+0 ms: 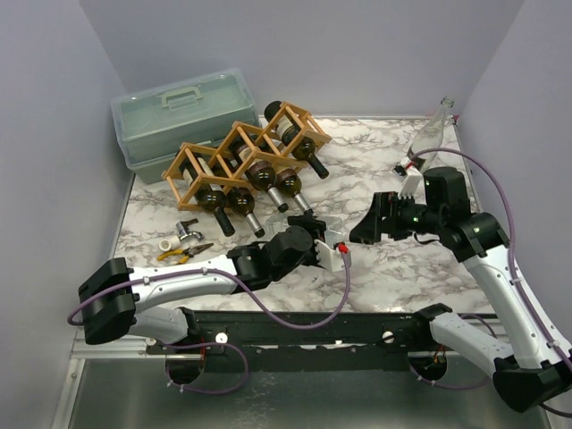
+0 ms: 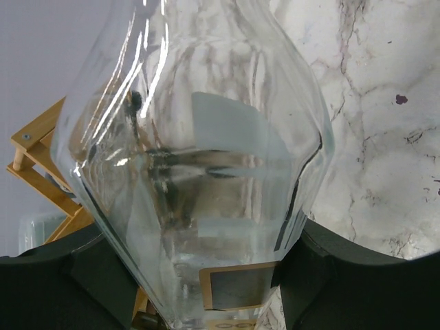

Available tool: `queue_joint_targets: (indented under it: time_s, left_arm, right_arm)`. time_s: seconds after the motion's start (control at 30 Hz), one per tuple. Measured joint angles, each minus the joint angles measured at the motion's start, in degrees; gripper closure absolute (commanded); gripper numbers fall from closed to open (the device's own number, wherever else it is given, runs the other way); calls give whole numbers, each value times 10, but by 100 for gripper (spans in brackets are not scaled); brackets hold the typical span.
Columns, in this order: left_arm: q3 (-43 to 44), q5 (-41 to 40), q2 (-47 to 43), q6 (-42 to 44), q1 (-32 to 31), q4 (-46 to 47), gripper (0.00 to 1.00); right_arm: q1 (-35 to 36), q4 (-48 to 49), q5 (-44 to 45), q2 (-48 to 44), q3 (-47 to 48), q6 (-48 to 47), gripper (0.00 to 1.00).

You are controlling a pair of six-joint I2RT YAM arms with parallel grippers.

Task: Put the wine bottle on the wine rack

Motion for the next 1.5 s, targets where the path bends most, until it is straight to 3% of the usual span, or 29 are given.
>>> queue_joint_targets:
  time_s: [0.23, 0.57, 0.8, 1.07, 1.13, 1.17, 1.23, 1.3, 1.33, 1.37, 1.43, 1.5]
  left_arm:
    - [-19, 16, -2, 46, -1, 3, 100]
    - [-37, 27, -21, 88, -14, 3, 100]
    - [-45, 28, -28, 109, -23, 3, 100]
    - [-48, 28, -28, 121, -28, 3, 100]
    - [-49, 29, -28, 123, -28, 3, 100]
    - [-49, 29, -28, 124, -29, 3, 100]
    - [-49, 28, -28, 125, -30, 4, 100]
    - [-49, 29, -29, 125, -30, 3, 100]
    - [-49, 29, -29, 125, -30, 3, 90]
    - [-50, 30, -29, 125, -31, 3, 67]
    - [-50, 31, -29, 122, -31, 3, 42]
    - [-50, 37, -30, 116, -31, 4, 31]
  right_arm:
    - [4, -19, -79, 7, -10, -36, 28]
    - [49, -24, -101, 30, -38, -39, 30]
    - [91, -24, -101, 60, -44, -39, 45]
    - [134, -24, -101, 82, -52, -39, 47]
    - [138, -24, -100, 83, -53, -39, 62]
    - [139, -24, -100, 83, -53, -39, 78]
    - [139, -26, -98, 83, -53, -43, 99]
    - [139, -29, -96, 83, -53, -44, 99]
    - [139, -29, -95, 83, -53, -45, 100]
    - [139, -29, -94, 82, -53, -45, 99]
    - [140, -29, -90, 79, -53, -44, 99]
    - [140, -30, -85, 73, -53, -40, 99]
